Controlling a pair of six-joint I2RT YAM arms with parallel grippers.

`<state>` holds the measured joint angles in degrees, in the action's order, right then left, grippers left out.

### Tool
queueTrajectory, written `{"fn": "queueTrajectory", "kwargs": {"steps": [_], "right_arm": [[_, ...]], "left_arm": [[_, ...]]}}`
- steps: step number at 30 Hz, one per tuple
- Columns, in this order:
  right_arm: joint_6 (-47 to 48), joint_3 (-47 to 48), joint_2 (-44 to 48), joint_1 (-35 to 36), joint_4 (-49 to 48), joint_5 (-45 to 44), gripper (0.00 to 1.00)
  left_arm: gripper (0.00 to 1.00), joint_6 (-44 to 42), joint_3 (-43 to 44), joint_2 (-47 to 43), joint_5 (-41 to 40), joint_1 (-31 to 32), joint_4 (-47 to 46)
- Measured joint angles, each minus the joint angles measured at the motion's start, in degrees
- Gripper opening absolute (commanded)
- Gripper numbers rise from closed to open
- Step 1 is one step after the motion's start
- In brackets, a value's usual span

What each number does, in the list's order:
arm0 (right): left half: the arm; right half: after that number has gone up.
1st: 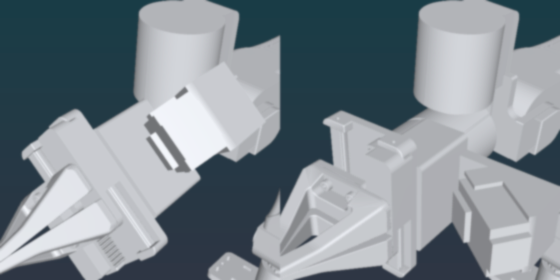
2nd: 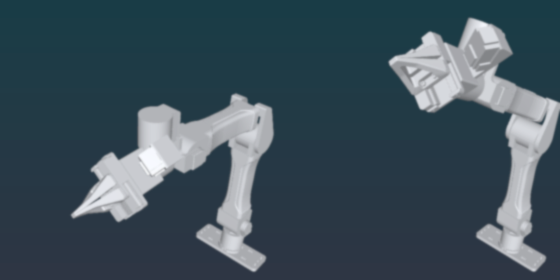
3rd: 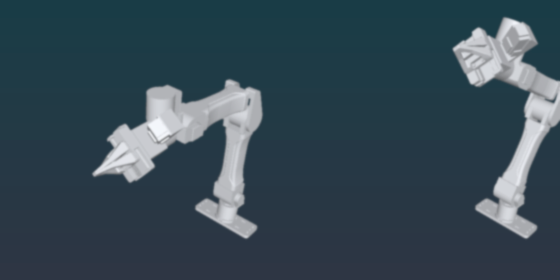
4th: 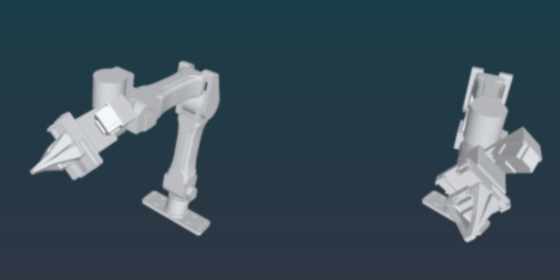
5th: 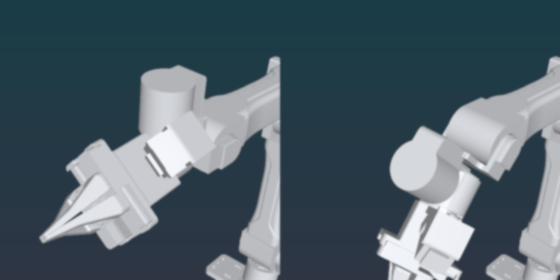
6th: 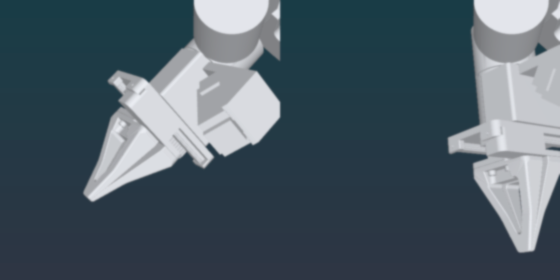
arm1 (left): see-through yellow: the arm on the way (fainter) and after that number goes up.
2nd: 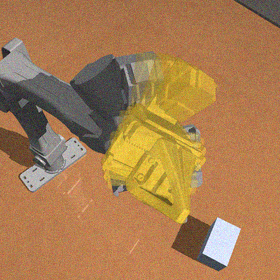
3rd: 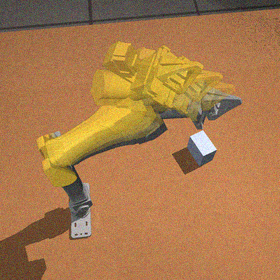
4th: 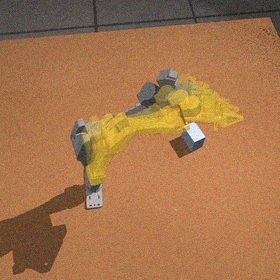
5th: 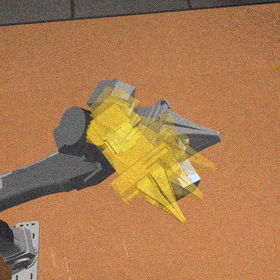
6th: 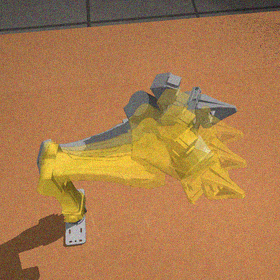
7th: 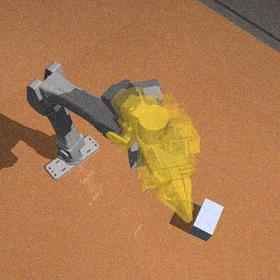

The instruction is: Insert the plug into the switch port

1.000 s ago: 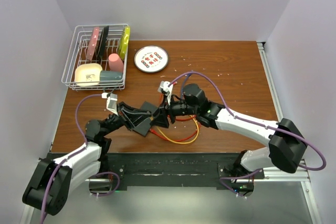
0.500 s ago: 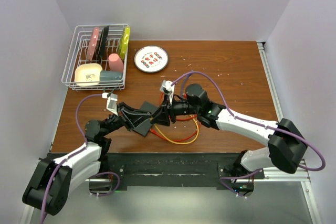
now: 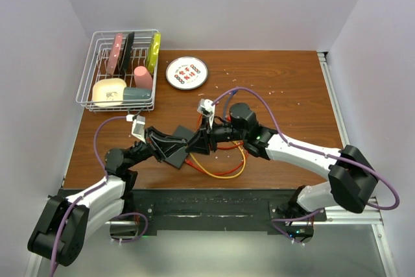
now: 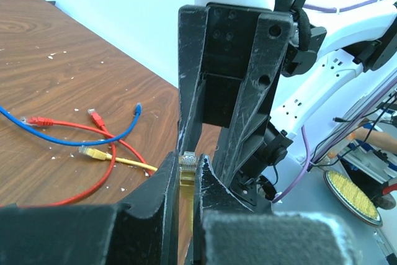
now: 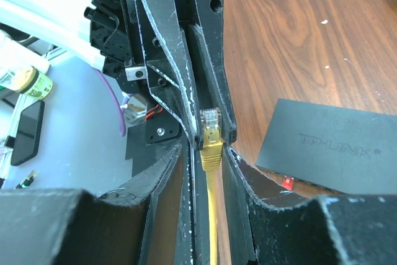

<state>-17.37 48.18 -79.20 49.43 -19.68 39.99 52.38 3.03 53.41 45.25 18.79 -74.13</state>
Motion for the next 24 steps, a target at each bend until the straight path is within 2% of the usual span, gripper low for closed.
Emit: {"fn": "queueTrajectory", "kwargs": {"steps": [4, 9, 12, 15, 16, 17, 20, 23, 24], "right_arm": [[-0.20, -0.04, -0.96, 0.00, -0.17, 0.15, 0.28], [-0.70, -0.90, -1.09, -0.02, -1.14, 0.17, 0.06], [-0.87, -0.98, -1.09, -0.07, -1.44, 0.20, 0.00], [-1.05, -1.55, -0.98, -0.07, -2.10, 0.02, 0.00], [-1.07, -1.70, -0.92, -0.07, -2.19, -0.07, 0.00], [-1.07, -1.75, -0.87, -0.11, -2.19, -0.22, 0.00], [-1.01, -1.81, -0.61, -0.22, -1.73, -0.98, 0.00], [0.04, -1.81, -0.17, -0.37, 0.17, -2.84, 0.00], [0.61, -1.79, 0.00, -0.39, 1.33, -3.58, 0.00]], "left_arm": [[0.00, 0.66, 0.00, 0.00, 0.00, 0.00, 0.00], [0.00, 1.27, 0.00, 0.04, 0.09, 0.00, -0.04], [0.00, 1.66, 0.00, 0.11, 0.02, 0.00, -0.24], [0.00, 1.70, 0.00, 0.37, 0.09, 0.00, -0.28], [0.07, 1.70, 0.00, 0.52, 0.15, 0.00, -0.28], [0.27, 1.70, 0.00, 0.66, 0.15, 0.00, -0.31], [0.66, 1.62, 0.00, 0.94, 0.13, 0.00, -0.48], [0.78, 0.79, 0.02, 0.94, -0.24, 0.00, -0.37], [0.79, 0.37, 0.11, 0.81, -0.48, 0.00, -0.26]]}}
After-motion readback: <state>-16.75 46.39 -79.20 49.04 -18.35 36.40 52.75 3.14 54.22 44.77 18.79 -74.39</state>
